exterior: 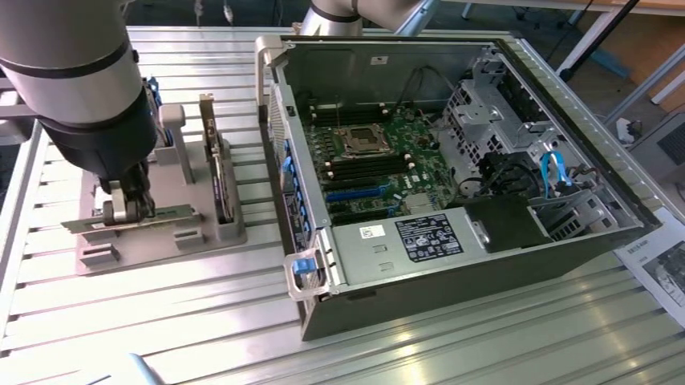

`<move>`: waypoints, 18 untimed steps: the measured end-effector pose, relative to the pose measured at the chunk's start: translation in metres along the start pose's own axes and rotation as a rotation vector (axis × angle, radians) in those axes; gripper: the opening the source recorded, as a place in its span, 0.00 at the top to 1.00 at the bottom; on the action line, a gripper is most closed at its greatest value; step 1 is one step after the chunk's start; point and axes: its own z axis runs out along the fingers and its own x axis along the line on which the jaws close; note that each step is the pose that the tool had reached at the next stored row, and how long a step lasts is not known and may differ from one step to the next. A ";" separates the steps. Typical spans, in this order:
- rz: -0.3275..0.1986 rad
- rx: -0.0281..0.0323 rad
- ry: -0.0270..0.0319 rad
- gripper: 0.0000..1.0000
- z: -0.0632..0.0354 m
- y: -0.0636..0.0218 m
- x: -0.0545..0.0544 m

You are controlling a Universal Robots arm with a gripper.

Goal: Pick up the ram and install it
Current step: 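Pick up the ram and move it above insertion slot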

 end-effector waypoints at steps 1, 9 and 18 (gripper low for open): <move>0.000 -0.0001 0.0001 0.88 -0.0048 0.0000 0.000; 0.004 0.0000 0.0000 0.88 -0.0419 0.0000 -0.001; 0.009 0.0002 -0.0003 0.88 -0.0783 -0.0006 -0.002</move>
